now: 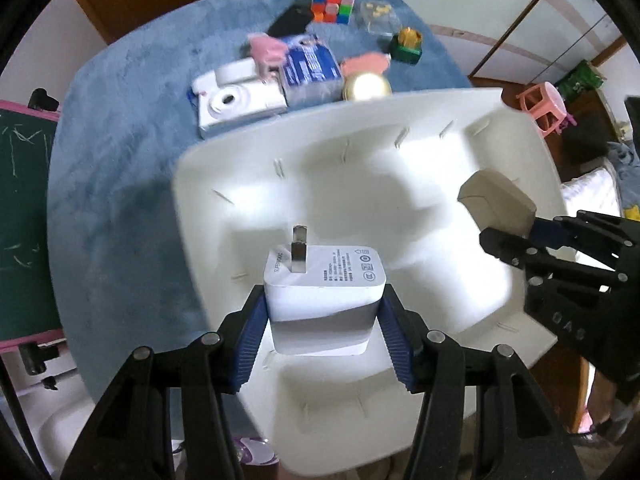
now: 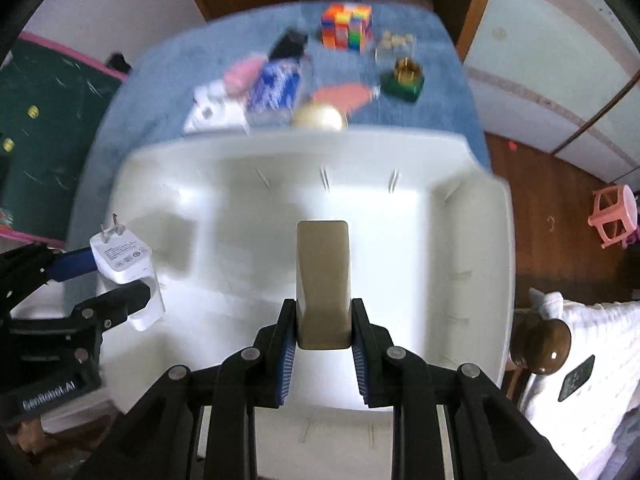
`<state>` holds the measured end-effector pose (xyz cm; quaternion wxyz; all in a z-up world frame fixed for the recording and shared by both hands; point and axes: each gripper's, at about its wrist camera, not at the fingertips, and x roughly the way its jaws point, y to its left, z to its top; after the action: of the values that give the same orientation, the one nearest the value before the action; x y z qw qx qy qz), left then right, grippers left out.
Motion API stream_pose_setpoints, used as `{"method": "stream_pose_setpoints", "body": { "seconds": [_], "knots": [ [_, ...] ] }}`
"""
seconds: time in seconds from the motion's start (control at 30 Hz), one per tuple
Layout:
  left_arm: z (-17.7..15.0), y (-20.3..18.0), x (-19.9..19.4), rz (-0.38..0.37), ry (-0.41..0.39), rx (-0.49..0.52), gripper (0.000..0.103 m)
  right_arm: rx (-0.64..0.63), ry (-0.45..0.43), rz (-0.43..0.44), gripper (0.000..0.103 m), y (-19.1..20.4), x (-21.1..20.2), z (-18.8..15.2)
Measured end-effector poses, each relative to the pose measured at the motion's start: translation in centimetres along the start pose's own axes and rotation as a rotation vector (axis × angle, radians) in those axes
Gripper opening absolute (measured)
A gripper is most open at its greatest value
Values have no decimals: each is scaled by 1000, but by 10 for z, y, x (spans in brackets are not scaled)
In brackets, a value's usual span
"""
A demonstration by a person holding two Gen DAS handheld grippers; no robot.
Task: Organize rigid objects
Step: 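Carry the charger and block into the tray and open both tools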
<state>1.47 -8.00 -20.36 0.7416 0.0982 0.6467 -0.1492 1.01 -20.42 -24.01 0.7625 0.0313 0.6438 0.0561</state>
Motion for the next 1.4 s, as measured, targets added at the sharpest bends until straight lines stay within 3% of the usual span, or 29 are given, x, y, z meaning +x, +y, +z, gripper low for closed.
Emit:
{"method": "stream_pose_setpoints", "body": {
  "seconds": [0.27, 0.57, 0.6, 0.67, 0.73, 1.03, 1.2, 1.4],
  "knots": [
    [-5, -13, 37, 66, 10, 25, 59, -20, 68, -59, 26, -2, 41, -9],
    [-12, -11, 55, 101, 43, 29, 59, -73, 109, -102, 28, 2, 51, -33],
    [-13, -13, 51, 109, 34, 39, 59, -73, 115, -101, 30, 2, 51, -36],
    [-15, -14, 45, 115, 28, 49, 59, -72, 106, -96, 46, 2, 46, -40],
    [-16, -14, 35, 120, 12, 53, 61, -78, 78, -102, 53, 1, 36, -45],
    [-21, -13, -26, 123, -85, 8, 82, -66, -27, -62, 53, -7, -18, -48],
    [0, -19, -52, 173, -174, -3, 82, -48, -79, -24, 53, -1, -48, -33],
    [8, -22, -79, 164, -212, -29, 82, -46, -127, -6, 53, 0, -68, -7]
  ]
}}
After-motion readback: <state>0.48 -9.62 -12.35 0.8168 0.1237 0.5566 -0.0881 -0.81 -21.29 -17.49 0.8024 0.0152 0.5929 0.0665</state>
